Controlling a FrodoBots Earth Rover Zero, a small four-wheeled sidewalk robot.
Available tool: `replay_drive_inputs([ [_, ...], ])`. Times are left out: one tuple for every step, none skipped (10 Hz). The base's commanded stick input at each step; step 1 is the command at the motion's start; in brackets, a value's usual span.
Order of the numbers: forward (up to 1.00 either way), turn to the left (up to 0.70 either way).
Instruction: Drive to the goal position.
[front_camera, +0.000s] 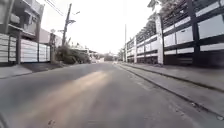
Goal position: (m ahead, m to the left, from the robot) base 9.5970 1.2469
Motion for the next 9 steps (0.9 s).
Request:
replay_drive_inputs([
  [0.95,-0.01],
  [0.95,-0.01],
  [0.95,-0.01],
  [0.95,-0.01],
  [0.95,-0.01],
  [0.95,-0.01],
  [0.95,-0.01],
  [0.97,-0.01],
  [1.00,-0.01],
])
